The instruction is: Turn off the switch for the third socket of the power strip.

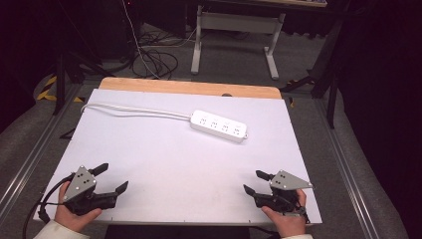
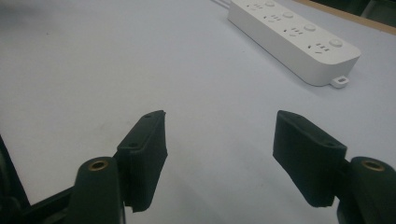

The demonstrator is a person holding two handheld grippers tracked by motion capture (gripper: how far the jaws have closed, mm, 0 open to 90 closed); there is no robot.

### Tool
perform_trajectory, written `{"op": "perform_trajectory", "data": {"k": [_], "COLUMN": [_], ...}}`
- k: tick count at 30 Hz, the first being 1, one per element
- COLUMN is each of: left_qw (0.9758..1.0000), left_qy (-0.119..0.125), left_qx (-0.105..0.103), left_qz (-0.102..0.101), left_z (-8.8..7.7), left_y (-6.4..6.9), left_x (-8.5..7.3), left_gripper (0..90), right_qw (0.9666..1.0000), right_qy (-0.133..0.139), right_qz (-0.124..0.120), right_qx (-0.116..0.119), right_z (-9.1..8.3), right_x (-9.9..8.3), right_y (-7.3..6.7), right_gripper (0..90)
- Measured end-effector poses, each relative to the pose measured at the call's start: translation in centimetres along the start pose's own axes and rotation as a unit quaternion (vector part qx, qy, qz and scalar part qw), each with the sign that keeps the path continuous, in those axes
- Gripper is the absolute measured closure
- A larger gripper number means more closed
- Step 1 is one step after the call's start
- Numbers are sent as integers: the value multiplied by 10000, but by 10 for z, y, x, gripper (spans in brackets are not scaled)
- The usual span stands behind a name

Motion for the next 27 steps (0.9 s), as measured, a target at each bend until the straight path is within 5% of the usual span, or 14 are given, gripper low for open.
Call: {"op": "perform_trajectory", "data": {"k": [10,27], "left_qw": [9999,9999], "left_qy": [-41,-50], "left_qx": [66,84], "left_qz": [71,78], "left_z": [0,-1], "left_y": [0,0], "left_x": [0,0], "left_gripper": [163,164], "right_qw": [9998,9999], "right_qy": [-143,-150], "right_qz": [-102,-77], "right_qx": [29,2], "right_z": [2,5], "right_x": [4,46], "right_y": [-1,7], "right_gripper": [392,422]}}
Point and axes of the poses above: each handheld gripper's, and its own axes: z roughly forward along the jaws, x roughly out of its top, y roughly to its right, the point moved 5 cm from there along z, roughly forward along the jaws, and after that the axes turned 11 degrees about -x, right-handed, at the moved point
